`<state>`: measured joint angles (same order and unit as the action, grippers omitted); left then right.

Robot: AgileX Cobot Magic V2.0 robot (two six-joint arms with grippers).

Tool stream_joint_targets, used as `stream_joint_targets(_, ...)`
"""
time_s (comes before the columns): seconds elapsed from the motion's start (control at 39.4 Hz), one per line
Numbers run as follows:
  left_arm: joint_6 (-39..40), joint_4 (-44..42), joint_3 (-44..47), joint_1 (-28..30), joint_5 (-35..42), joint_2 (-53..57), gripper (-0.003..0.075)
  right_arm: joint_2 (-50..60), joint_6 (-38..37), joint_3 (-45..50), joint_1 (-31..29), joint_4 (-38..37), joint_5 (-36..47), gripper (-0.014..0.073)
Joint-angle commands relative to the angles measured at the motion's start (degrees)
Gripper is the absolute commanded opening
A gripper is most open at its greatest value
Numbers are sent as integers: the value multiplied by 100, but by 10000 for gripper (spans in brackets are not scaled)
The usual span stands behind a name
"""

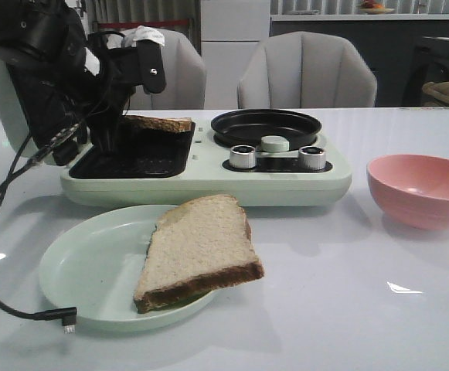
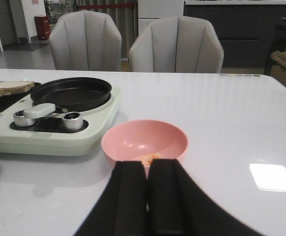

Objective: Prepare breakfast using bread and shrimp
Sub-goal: 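Lower the bread into the farther bread well and open the left gripper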

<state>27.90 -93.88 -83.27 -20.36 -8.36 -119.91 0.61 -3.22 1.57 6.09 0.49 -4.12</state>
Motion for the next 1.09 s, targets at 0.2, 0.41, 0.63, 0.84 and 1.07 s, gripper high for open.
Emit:
stream_joint_targets(0.2, 353, -6, -74, -83, -117, 445, 606, 120, 21, -97, -11, -49, 451, 157)
stream_joint_targets(0.41, 815, -6, 190, -171, 181, 830, 606, 120, 21, -97, -11, -49, 451, 157)
stream_joint_targets(0.63, 1273, 7, 574, -220, 195, 1258, 606, 120, 21, -97, -11, -49, 451, 157)
stream_joint_targets(0.84, 1412, 7, 796, -270, 207, 1583, 606, 120, 21, -97, -11, -49, 451, 157)
stream_joint_targets(1.07, 1991, 34, 923, -437, 169, 2059, 606, 120, 21, -97, -11, -49, 451, 157)
